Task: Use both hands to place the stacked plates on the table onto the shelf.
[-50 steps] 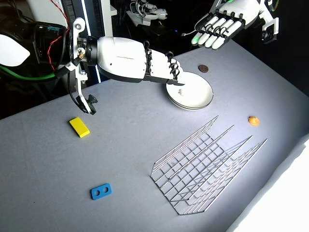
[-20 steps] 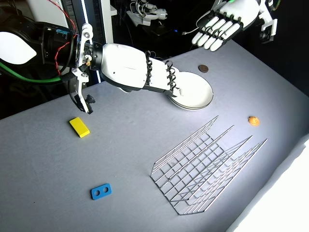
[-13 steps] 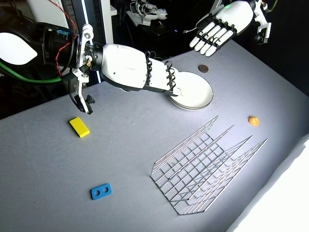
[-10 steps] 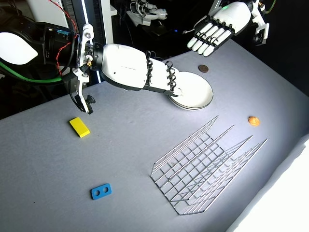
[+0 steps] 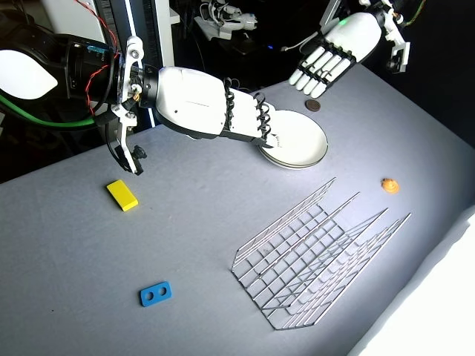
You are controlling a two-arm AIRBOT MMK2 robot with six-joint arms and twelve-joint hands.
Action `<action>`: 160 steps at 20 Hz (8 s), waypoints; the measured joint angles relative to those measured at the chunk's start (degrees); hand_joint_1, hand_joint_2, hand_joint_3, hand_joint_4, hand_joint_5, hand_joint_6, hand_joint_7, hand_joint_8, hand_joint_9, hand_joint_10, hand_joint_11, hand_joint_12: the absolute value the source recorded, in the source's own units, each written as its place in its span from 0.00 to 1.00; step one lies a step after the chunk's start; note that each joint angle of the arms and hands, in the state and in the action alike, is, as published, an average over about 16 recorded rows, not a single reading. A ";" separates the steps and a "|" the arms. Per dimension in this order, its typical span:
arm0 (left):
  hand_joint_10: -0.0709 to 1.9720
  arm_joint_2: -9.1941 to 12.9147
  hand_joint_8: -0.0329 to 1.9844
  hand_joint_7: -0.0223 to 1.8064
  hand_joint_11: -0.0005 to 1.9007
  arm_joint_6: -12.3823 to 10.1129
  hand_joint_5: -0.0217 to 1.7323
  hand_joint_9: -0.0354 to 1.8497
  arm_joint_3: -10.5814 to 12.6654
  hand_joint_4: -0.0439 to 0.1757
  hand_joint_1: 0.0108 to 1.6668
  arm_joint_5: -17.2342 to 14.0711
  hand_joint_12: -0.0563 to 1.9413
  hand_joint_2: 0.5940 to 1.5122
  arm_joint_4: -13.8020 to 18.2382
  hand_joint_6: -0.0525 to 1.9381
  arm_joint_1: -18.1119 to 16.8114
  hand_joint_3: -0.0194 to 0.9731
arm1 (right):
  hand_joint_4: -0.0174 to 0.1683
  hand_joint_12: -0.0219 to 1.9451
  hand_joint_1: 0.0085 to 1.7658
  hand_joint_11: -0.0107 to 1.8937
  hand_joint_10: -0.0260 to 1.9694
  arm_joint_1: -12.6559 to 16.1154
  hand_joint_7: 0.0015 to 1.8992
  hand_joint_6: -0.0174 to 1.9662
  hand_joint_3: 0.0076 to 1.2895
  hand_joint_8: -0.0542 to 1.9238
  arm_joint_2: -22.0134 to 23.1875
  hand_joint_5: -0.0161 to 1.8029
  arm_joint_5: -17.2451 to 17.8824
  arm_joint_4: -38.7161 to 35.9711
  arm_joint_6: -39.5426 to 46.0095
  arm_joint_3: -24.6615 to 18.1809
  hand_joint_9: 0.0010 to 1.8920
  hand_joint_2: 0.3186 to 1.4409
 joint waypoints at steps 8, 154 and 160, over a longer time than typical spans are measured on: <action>0.04 -1.35 0.02 0.02 0.01 -1.84 0.02 0.03 -0.31 0.21 0.00 4.91 0.03 0.67 3.09 0.03 1.14 0.05 | 0.08 0.07 0.68 0.01 0.01 0.00 0.01 0.02 0.01 0.03 0.00 0.02 0.06 0.00 -0.02 0.00 0.01 0.57; 0.04 -11.56 0.01 0.01 0.01 -3.36 0.01 0.03 -8.08 0.20 0.00 25.12 0.03 0.61 -16.49 0.03 12.99 0.04 | 0.10 0.11 0.70 0.01 0.02 6.45 0.01 0.02 0.01 0.03 -14.00 0.02 -6.56 -3.08 -12.83 7.47 0.01 0.59; 0.04 -11.85 0.01 0.01 0.01 -3.38 0.01 0.03 -8.27 0.20 0.00 25.78 0.03 0.61 -17.40 0.03 12.40 0.04 | 0.10 0.11 0.70 0.01 0.02 6.97 0.01 0.02 0.01 0.03 -19.30 0.02 -10.45 -3.61 -15.29 10.78 0.01 0.58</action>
